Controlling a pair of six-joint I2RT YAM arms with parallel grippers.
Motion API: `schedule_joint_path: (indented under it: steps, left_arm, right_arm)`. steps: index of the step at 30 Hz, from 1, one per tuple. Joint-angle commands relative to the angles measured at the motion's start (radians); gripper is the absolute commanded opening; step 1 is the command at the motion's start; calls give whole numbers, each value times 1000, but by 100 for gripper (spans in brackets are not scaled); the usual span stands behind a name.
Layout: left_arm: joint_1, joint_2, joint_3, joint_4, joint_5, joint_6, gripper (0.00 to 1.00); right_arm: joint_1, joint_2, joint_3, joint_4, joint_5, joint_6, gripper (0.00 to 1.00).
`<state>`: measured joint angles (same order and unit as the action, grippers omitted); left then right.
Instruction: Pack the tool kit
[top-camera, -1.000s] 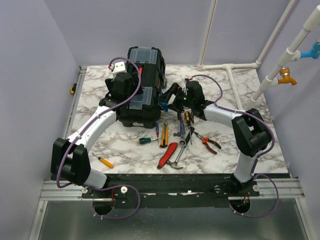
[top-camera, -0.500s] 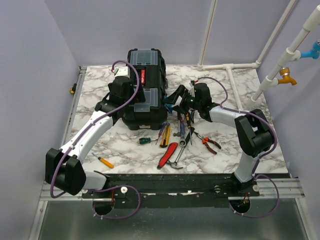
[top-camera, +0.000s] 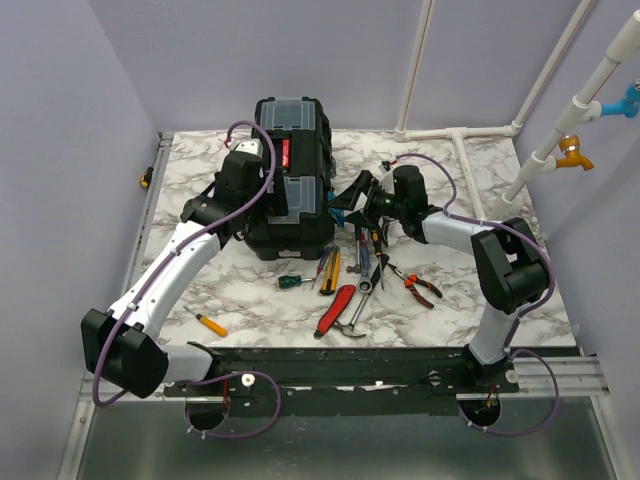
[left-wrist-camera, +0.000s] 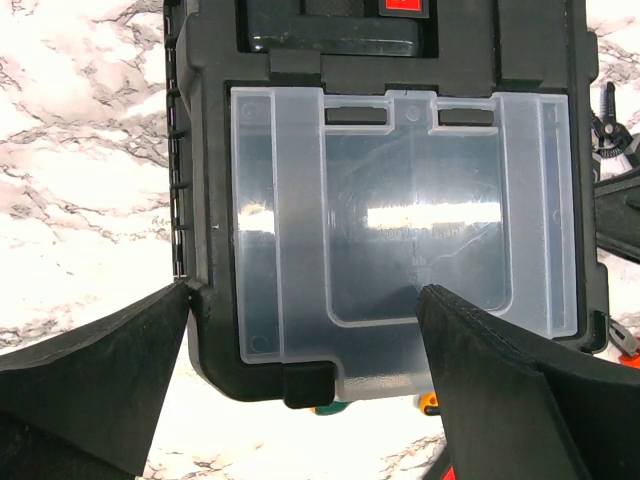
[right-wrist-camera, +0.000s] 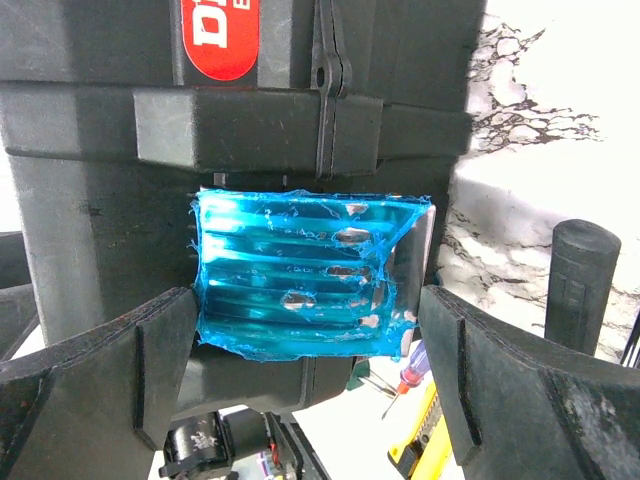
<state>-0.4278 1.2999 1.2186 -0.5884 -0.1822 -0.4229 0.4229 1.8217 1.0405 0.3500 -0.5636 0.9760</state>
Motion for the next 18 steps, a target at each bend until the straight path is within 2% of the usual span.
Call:
schedule_joint_path:
  steps: [1, 6, 12, 18]
  left_arm:
    - [-15, 25, 17, -131, 84, 20, 98]
    - [-17, 27, 25, -127, 105, 34, 98]
    - [-17, 52, 46, -94, 161, 42, 98]
    - [-19, 131, 91, -92, 178, 59, 98]
  right_arm:
    - [3, -66, 33, 29, -103, 33, 99]
    - [-17, -78, 11, 45, -136, 56, 97]
    - [-16, 31, 7, 187, -229, 172, 95]
    - [-13, 49, 56, 158, -224, 156, 94]
